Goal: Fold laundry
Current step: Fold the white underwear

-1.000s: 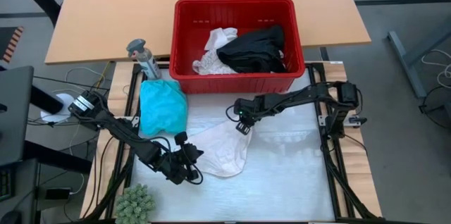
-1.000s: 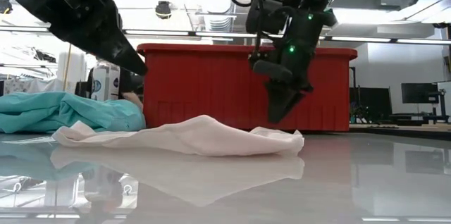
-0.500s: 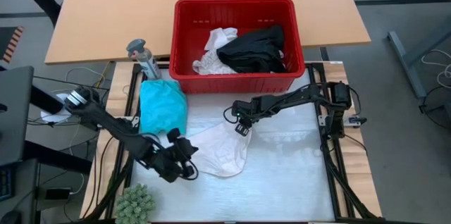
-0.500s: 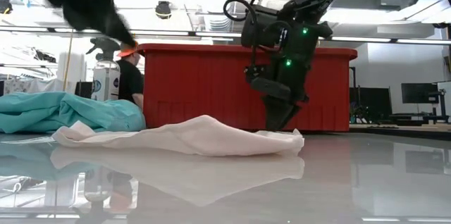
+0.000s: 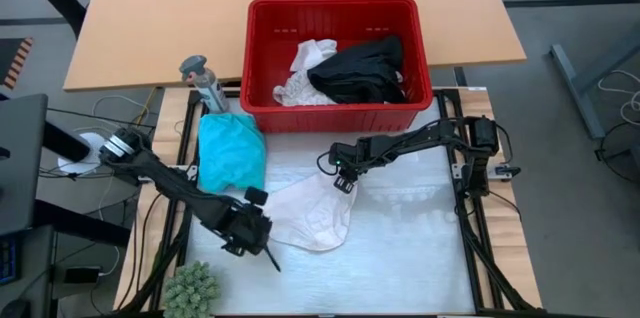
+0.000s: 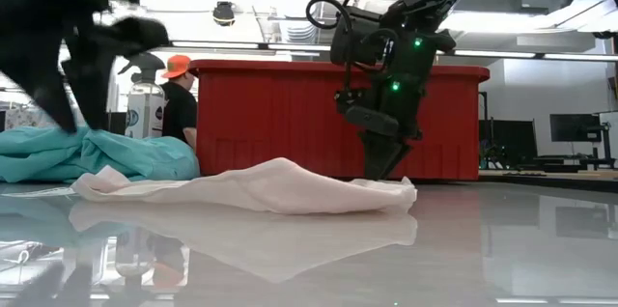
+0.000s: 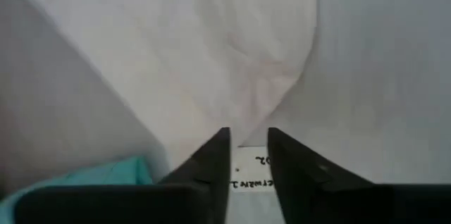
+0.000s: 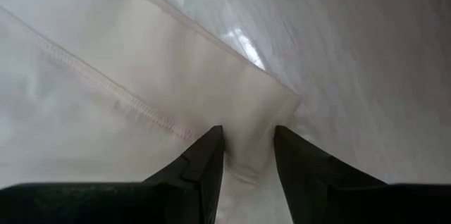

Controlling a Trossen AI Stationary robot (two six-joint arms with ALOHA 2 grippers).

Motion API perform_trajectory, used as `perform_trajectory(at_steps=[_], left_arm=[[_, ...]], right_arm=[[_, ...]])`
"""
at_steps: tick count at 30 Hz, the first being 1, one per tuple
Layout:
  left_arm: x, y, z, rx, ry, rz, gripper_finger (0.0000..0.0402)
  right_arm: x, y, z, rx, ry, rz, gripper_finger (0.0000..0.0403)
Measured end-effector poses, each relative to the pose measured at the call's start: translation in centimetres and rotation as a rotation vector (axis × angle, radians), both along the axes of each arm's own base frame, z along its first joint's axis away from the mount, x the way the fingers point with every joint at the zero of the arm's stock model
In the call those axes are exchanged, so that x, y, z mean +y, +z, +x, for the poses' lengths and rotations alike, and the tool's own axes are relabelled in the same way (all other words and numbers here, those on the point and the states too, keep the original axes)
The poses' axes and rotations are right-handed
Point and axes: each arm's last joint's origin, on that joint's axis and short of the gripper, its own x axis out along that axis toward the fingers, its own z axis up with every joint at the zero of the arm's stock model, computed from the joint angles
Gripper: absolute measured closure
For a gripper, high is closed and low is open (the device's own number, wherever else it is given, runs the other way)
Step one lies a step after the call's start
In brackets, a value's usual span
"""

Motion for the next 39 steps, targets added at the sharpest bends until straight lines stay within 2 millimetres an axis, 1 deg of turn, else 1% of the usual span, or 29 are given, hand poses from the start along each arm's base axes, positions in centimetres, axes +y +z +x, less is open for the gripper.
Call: perform_trajectory(at_steps=[5,8,10,12,17,19,21,23,30,32,34,39], left_arm=[[0.1,-2.7,0.9,0.132,-0.123,0.071,0.0226],[0.4,-3.7,1.2,0.150,-0.142,0.170,0.0196],[0.7,-4.1,1.4,0.159,-0.150,0.204,0.0183],[0.9,-4.1,1.6,0.170,-0.154,0.197,0.0176],[1.7,-4.1,2.1,0.184,-0.153,0.158,0.0174],[2.1,-4.1,2.2,0.192,-0.155,0.143,0.0183],[2.3,-4.2,2.3,0.202,-0.159,0.127,0.0205],[2.4,-4.2,2.4,0.203,-0.157,0.125,0.0239],[2.5,-4.3,2.8,0.155,-0.156,0.149,0.0380],[2.6,-4.3,2.9,0.140,-0.147,0.175,0.0394],[2.7,-4.2,2.9,0.137,-0.135,0.218,0.0394],[2.4,-3.0,3.5,0.128,-0.145,0.236,0.0399]], right_arm=[[0.0,0.0,0.0,0.001,0.008,0.001,0.0247],[0.0,0.0,0.0,0.000,0.008,0.000,0.0247],[0.0,0.0,0.0,0.001,0.008,0.000,0.0247],[0.0,0.0,0.0,0.001,0.010,0.000,0.0247],[0.0,0.0,0.0,0.001,0.011,0.000,0.0247],[0.0,0.0,0.0,0.001,0.011,0.000,0.0247],[0.0,0.0,0.0,0.002,0.011,0.000,0.0247],[0.0,0.0,0.0,0.004,0.011,0.001,0.0247],[0.2,0.0,0.0,0.000,0.029,0.051,0.0247],[0.2,0.2,-0.1,0.000,0.034,0.065,0.0247],[0.3,0.6,-0.3,-0.001,0.041,0.082,0.0247],[0.4,2.8,-1.1,-0.011,0.042,0.080,0.0247]])
